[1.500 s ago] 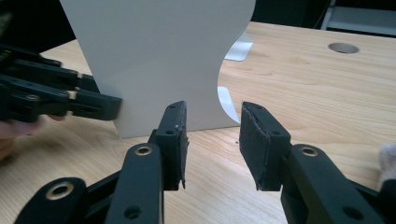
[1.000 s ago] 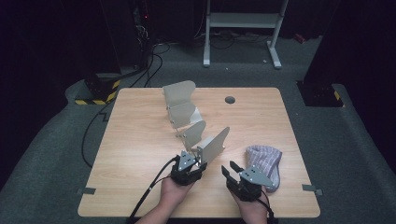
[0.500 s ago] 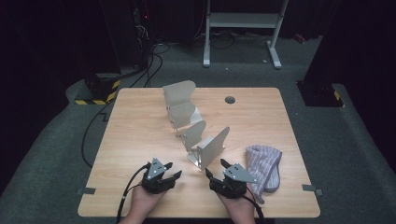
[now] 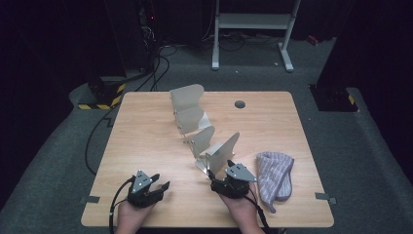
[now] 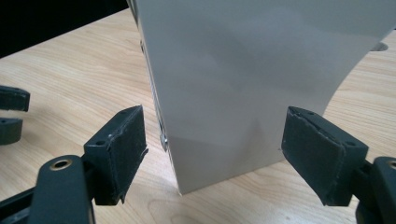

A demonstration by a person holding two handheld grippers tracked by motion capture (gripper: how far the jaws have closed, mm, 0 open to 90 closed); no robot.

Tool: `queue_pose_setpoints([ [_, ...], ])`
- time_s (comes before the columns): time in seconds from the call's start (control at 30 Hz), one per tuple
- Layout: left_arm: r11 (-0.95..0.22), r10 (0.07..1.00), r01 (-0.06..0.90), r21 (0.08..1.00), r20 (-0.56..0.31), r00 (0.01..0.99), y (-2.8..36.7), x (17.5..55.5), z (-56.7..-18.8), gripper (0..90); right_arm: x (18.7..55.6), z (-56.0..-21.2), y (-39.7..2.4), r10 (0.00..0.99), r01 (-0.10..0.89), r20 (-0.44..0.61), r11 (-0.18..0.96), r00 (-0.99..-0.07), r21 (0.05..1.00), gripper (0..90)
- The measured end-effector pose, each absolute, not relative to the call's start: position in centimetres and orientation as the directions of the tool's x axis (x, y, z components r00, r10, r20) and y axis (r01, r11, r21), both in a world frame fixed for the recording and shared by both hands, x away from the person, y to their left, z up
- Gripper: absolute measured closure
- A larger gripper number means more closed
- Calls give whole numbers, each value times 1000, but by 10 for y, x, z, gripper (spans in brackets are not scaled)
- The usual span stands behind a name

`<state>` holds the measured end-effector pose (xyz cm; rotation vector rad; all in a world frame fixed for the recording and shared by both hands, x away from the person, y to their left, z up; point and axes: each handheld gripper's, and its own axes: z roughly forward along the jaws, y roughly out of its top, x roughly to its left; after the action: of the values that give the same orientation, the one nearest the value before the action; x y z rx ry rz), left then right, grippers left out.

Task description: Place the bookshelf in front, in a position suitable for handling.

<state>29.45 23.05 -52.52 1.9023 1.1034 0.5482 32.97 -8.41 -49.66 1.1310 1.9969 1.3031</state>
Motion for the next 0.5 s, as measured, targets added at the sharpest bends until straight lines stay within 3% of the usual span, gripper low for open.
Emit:
queue_pose_setpoints([
  [0.5, -249, 865, 495, 833, -38, 500, 236, 289, -527, 467, 341, -496, -79, 861, 365, 21, 193, -508, 911, 230],
])
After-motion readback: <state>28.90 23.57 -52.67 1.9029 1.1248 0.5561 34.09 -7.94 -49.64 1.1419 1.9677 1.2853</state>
